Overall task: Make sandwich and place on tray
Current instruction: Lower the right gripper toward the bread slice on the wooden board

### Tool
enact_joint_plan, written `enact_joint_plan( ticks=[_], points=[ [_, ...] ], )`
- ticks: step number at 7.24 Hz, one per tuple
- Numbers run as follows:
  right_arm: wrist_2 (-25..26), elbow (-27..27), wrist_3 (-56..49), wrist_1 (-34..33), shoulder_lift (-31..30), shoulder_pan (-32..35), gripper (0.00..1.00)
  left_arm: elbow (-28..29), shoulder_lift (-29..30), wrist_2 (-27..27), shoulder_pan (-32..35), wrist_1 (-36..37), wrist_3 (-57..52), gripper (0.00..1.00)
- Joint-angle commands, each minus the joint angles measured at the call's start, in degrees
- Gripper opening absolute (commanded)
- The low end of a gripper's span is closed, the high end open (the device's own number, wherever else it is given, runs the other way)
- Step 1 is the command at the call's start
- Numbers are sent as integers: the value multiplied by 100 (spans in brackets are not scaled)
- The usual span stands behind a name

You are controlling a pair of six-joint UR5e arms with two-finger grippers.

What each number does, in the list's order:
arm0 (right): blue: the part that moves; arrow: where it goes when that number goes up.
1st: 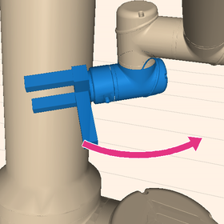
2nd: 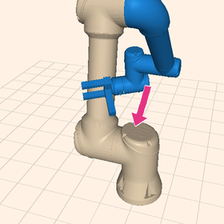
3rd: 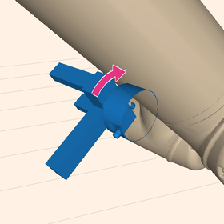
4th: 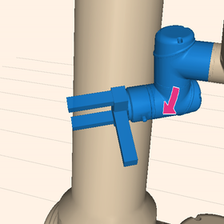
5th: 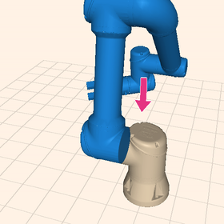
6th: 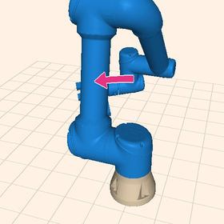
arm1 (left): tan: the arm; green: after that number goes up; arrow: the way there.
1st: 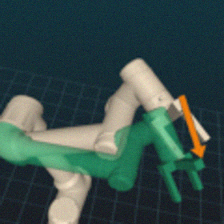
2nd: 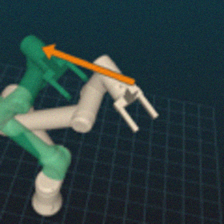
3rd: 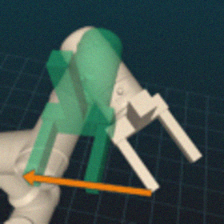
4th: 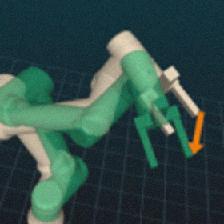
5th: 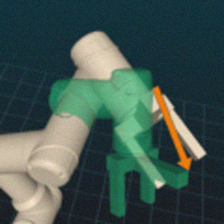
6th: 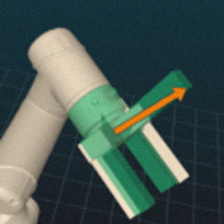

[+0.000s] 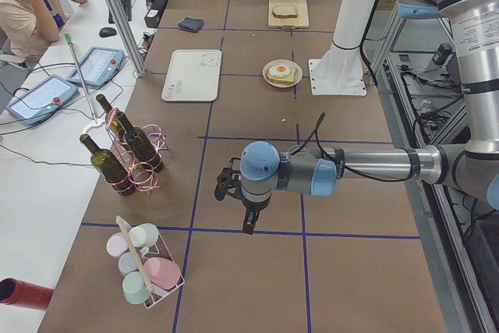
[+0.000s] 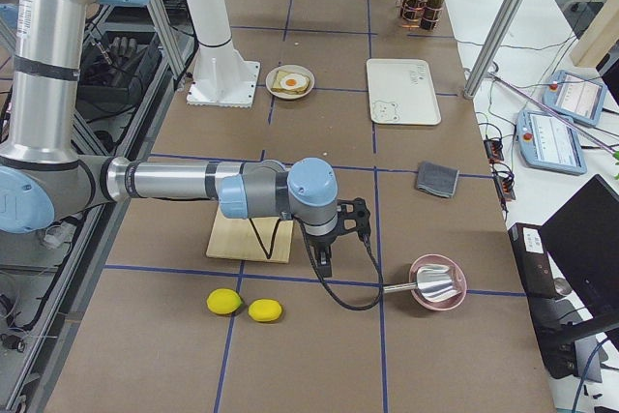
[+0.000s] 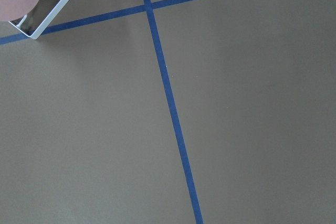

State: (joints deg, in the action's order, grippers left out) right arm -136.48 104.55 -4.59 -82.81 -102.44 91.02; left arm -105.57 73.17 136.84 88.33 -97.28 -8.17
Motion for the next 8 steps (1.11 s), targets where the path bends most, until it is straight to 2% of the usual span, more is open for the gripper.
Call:
enact_joint_plan(
  ticks=[1,2,4,5,6,7,8],
  points=[
    [-203,66,437,1166,-292,-564,100,10,4,1,0,-1,0,100],
    [-247,74,1172,1719,-389,-1038,100,10,4,1,0,-1,0,100],
    [-169,40,3383,3980,-1239,-1892,100,10,4,1,0,-1,0,100],
    [-55,31,4308,4793,-1513,-2339,100,10,4,10,0,-1,0,100],
    [364,30,5031,5349,-1681,-2831,100,10,4,1,0,-1,0,100],
    [994,30,5778,5868,-1821,-3506,100,10,4,1,0,7,0,100],
    [1557,30,6081,5986,-1892,-4061,100,10,4,10,0,8,0,100]
  ],
)
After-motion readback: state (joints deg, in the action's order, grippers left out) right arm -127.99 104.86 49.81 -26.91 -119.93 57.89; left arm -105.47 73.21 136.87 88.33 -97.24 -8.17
